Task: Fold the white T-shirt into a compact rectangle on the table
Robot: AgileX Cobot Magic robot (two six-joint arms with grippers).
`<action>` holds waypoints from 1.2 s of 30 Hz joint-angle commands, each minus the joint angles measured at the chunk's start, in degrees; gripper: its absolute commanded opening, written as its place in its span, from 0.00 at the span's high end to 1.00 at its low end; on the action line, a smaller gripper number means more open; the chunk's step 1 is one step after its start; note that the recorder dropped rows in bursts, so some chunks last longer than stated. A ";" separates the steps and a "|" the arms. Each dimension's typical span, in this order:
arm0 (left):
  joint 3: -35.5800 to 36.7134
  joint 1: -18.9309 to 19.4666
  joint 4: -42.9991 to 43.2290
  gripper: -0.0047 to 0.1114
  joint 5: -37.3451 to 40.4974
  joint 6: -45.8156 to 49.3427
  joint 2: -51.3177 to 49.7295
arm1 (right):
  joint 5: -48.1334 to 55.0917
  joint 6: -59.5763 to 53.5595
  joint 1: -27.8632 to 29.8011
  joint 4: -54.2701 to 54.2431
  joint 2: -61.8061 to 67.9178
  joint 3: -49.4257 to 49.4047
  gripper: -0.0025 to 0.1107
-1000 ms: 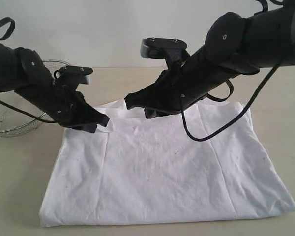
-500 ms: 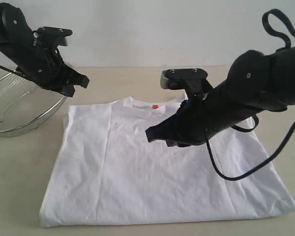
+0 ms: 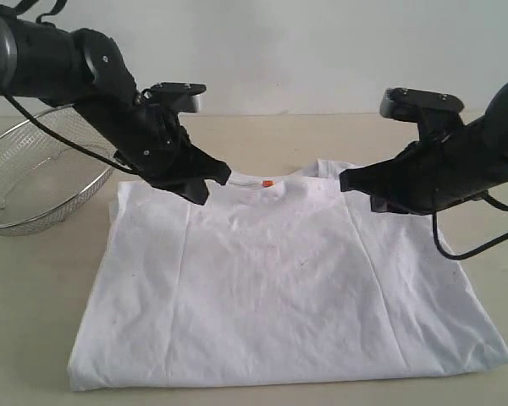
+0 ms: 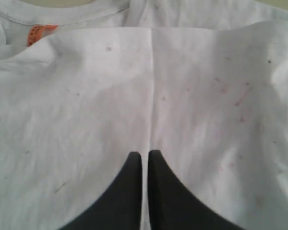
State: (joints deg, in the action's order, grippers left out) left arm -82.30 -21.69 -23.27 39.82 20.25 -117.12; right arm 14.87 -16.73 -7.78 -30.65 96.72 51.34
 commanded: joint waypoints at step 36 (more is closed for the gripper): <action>-13.54 -0.03 -11.43 0.92 2.64 6.91 -11.50 | 0.17 -1.38 0.31 -1.54 -0.82 0.23 0.98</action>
State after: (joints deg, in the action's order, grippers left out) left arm -95.01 -21.79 -34.61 39.74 25.80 -129.30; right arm 15.43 -17.59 -7.40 -32.09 96.72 51.34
